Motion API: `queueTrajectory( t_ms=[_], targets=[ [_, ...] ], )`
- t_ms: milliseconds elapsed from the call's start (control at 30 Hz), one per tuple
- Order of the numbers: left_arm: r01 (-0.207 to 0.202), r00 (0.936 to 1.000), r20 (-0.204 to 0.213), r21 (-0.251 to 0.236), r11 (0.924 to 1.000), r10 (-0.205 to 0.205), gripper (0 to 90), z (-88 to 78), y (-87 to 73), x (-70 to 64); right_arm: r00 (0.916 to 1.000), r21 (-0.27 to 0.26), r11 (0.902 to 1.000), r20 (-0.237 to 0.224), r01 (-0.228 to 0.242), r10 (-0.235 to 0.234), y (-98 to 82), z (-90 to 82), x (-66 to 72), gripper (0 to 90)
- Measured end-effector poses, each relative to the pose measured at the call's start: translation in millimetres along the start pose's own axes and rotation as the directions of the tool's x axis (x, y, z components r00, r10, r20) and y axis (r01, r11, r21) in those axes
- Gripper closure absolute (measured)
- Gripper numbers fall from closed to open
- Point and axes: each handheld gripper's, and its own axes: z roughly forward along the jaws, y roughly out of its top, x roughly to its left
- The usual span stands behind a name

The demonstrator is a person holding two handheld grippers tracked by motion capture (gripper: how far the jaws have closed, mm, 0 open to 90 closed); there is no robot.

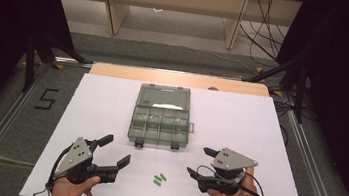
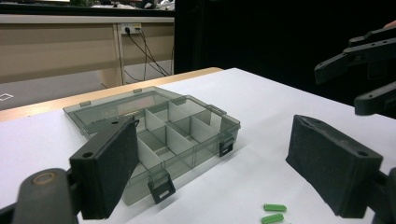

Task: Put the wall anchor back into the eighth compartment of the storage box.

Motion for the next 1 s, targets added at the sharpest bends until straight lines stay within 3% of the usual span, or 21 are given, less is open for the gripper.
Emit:
queueTrajectory(
  t_ms=[133,233,300,367,533,700,733,800,833,900,1000],
  targets=[
    [0.005,1.0,-0.003,-0.005,1.0,-0.005,15.9,-0.2,0.0,0.1,0.9983,0.098,0.9939,-0.036,0.05,-0.047,11.8,18.3,5.6,28.0],
    [0.008,1.0,-0.003,-0.005,1.0,-0.008,15.9,-0.2,0.1,-0.2,0.9971,0.136,0.989,-0.055,0.059,-0.052,14.8,26.4,7.1,28.2],
    [0.004,1.0,-0.001,-0.005,1.0,-0.004,15.9,-0.3,0.2,-0.3,0.9942,0.193,0.9783,-0.091,0.074,-0.058,18.3,38.7,10.7,30.9],
    [0.001,1.0,0.002,-0.013,0.9999,-0.001,15.9,0.3,0.2,0.5,0.9935,0.205,0.9753,-0.096,0.081,-0.062,18.9,43.6,12.2,31.5],
    [0.003,1.0,-0.001,-0.008,1.0,-0.003,15.9,-0.4,0.4,0.1,0.9873,0.275,0.9552,-0.142,0.109,-0.072,25.3,65.2,18.2,36.8],
    [-0.001,1.0,-0.001,-0.005,1.0,0.001,15.9,-0.6,0.4,-0.1,0.9848,0.303,0.9461,-0.16,0.115,-0.068,28.5,74.9,18.4,39.4],
    [-0.009,0.9999,0.01,-0.017,0.9998,0.009,15.9,0.9,0.0,0.1,0.9834,0.323,0.9396,-0.171,0.114,-0.061,29.6,80.5,19.0,40.8],
    [-0.007,1.0,0.0,-0.002,1.0,0.007,15.9,-0.3,0.2,-1.2,0.982,0.33,0.936,-0.178,0.121,-0.065,30.0,82.0,19.0,41.2],
    [-0.01,1.0,0.001,-0.003,0.9999,0.01,16.0,-0.1,0.3,-1.3,0.9785,0.349,0.928,-0.196,0.13,-0.064,29.5,88.1,21.1,42.8],
    [-0.007,1.0,0.001,-0.002,1.0,0.007,15.9,-0.1,0.2,-1.6,0.9784,0.351,0.9274,-0.197,0.13,-0.063,29.2,89.7,21.8,43.2],
    [-0.006,1.0,0.003,-0.006,1.0,0.006,15.9,0.1,0.2,-1.0,0.9693,0.395,0.9066,-0.24,0.148,-0.053,27.7,98.5,25.1,47.5]
  ],
)
